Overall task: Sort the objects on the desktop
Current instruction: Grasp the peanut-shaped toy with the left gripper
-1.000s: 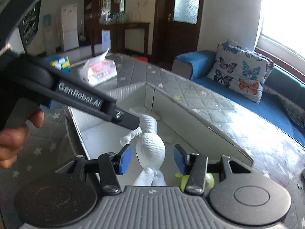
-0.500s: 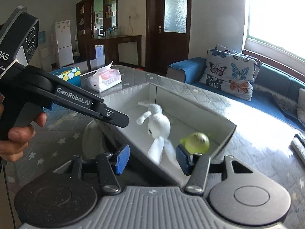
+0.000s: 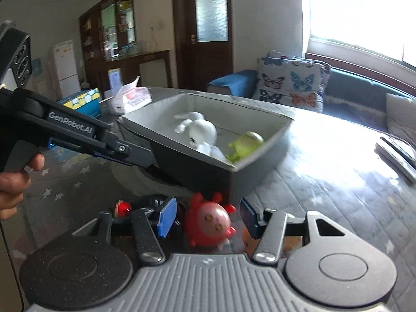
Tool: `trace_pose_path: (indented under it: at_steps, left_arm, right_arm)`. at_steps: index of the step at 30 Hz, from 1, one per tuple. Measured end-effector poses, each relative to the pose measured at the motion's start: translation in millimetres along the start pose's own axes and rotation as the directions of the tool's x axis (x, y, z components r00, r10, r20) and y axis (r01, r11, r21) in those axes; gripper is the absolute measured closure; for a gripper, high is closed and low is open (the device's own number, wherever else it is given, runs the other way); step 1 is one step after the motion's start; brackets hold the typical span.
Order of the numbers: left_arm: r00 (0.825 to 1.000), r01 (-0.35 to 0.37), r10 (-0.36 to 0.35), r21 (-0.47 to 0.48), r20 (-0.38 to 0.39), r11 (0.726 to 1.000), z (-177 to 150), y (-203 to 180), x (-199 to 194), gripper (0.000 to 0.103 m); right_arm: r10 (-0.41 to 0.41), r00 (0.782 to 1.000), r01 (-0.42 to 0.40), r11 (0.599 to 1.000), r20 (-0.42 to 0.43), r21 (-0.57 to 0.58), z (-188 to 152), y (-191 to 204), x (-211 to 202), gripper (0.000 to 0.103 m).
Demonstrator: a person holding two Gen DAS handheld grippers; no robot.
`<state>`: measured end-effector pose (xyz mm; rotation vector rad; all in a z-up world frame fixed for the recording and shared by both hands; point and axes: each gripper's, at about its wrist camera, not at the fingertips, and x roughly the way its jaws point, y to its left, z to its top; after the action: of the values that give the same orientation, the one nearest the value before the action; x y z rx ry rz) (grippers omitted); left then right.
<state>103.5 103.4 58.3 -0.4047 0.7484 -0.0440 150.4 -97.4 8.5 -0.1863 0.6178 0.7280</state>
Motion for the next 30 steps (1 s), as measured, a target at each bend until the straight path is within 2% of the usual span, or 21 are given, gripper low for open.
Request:
trace_pose_path:
  at_steps: [8, 11, 16, 19, 30]
  left_arm:
    - [0.996, 0.082, -0.079, 0.065, -0.039, 0.995, -4, -36, 16, 0.070]
    - [0.993, 0.103, -0.097, 0.091, -0.062, 0.991, -4, -50, 27, 0.070]
    - [0.988, 0.130, -0.120, 0.111, -0.093, 0.985, -3, -67, 42, 0.070]
    - [0.984, 0.151, -0.137, 0.121, -0.115, 0.981, -3, -76, 51, 0.070]
    - [0.978, 0.156, -0.127, 0.177, -0.167, 0.972, -3, -96, 79, 0.070]
  right_arm:
    - [-0.064, 0.998, 0.064, 0.995, 0.006, 0.077, -14, -20, -12, 0.047]
    - [-0.082, 0.997, 0.081, 0.992, 0.005, 0.092, -18, -26, -13, 0.040]
    - [-0.105, 0.994, 0.105, 0.990, -0.007, 0.096, -23, -33, -12, 0.039]
    - [-0.111, 0.994, 0.112, 0.988, -0.012, 0.102, -26, -37, -11, 0.032]
    - [-0.110, 0.993, 0.113, 0.985, -0.037, 0.127, -34, -44, -2, 0.031]
